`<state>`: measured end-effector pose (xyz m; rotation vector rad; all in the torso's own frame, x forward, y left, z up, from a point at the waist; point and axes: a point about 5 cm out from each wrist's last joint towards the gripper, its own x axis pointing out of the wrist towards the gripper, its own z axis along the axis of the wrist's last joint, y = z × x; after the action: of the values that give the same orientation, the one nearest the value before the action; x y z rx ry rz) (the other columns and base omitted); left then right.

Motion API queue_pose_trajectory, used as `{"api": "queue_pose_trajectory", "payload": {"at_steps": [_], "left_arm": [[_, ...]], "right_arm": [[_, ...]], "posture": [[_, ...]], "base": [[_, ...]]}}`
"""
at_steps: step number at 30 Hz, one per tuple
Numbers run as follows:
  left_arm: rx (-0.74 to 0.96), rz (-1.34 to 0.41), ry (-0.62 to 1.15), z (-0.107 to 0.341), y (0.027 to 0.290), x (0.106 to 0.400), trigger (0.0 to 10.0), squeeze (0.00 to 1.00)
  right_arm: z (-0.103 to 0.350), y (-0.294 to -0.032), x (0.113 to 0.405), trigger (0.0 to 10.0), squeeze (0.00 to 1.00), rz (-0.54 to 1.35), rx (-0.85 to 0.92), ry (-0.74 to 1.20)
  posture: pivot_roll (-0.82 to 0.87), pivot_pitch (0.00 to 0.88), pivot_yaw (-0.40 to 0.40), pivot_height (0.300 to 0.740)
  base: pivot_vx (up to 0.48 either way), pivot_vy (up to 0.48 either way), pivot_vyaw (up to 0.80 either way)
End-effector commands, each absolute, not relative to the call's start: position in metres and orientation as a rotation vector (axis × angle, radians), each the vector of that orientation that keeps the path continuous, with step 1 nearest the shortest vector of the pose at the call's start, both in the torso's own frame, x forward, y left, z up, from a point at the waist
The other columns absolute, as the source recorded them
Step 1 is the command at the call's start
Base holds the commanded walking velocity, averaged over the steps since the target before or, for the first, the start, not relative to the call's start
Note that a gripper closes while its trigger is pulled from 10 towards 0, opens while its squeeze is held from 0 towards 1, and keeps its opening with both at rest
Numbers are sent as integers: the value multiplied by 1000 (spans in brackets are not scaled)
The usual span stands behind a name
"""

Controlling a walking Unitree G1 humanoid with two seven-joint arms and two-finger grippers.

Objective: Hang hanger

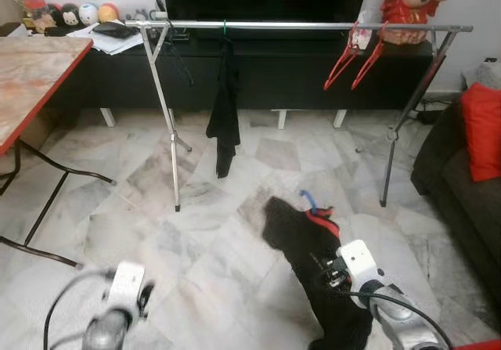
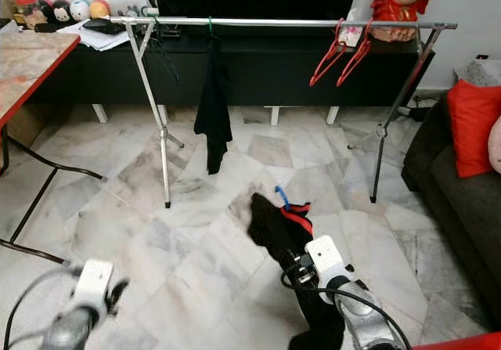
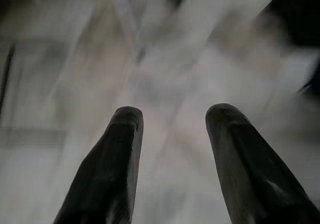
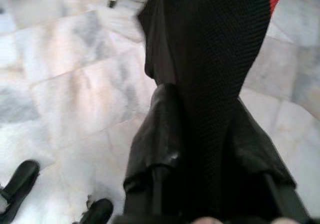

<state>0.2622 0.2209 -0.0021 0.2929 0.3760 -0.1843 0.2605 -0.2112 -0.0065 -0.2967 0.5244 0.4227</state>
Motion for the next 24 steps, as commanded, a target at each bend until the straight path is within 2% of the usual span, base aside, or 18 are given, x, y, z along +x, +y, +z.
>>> {"api": "queue_pose_trajectory", "payload": {"at_steps": [1, 3, 7, 10, 17, 24], "left_arm": [[341, -372, 270, 17, 198, 278, 10000, 0], [367, -422, 244, 22, 193, 281, 10000, 0], [433, -583, 123, 47, 174, 292, 10000, 0], [412, -708, 88, 61, 161, 292, 10000, 0], [368, -955, 141, 74, 150, 282, 10000, 0], [305, -1070, 211, 80, 148, 275, 10000, 0]], "right_arm": [[18, -212, 279, 10000, 0, 474, -325, 432], [20, -212, 281, 10000, 0, 495, -327, 424], [27, -208, 277, 10000, 0, 677, -392, 423], [25, -210, 267, 10000, 0, 785, -449, 451], [31, -213, 262, 10000, 0, 871, -467, 460], [49, -208, 270, 10000, 0, 888, -456, 382]], "posture": [[-65, 0, -60, 740], [-65, 0, -60, 740], [-72, 0, -48, 740], [-68, 0, -45, 740], [-68, 0, -39, 740], [-72, 0, -22, 740]], "base": [[0, 0, 0], [0, 0, 0], [0, 0, 0], [0, 0, 0], [0, 0, 0], [0, 0, 0]]}}
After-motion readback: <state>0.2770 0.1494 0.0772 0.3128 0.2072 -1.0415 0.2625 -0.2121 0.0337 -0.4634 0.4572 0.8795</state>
